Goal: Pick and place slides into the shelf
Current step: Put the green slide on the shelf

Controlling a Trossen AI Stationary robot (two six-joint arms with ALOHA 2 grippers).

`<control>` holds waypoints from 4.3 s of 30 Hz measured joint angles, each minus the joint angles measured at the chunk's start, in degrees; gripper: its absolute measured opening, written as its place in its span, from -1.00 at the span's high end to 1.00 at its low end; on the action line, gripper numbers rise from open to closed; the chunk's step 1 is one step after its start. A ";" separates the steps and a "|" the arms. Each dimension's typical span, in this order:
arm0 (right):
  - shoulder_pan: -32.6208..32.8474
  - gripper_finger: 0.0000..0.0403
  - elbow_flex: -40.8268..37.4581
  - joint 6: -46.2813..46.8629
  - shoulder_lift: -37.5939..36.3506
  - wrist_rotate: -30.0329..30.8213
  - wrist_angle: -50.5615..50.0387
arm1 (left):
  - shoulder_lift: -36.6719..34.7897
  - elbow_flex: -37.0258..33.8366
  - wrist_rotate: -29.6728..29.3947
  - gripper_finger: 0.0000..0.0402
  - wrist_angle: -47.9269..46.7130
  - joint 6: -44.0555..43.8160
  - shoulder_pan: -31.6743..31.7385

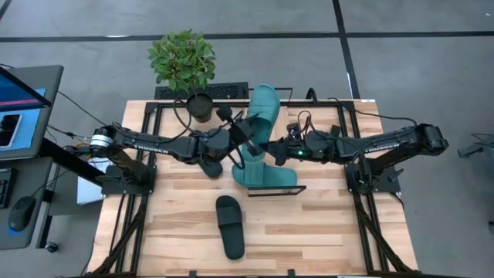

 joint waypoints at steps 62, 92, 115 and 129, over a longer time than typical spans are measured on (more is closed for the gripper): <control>-31.13 0.74 35.35 -90.71 16.90 -38.45 -99.83 | -2.37 29.67 1.42 0.82 -24.56 -18.97 -22.62; -36.32 0.74 42.66 -96.98 38.51 -48.17 -99.29 | -2.64 29.66 1.52 0.82 -24.71 -20.05 -25.83; -33.21 0.30 42.69 -90.18 39.46 -46.38 -94.42 | -2.64 29.65 1.49 0.82 -24.67 -20.20 -25.81; -31.44 0.15 42.66 -89.46 39.43 -42.56 -92.39 | -2.62 29.65 1.46 0.82 -24.69 -20.22 -25.81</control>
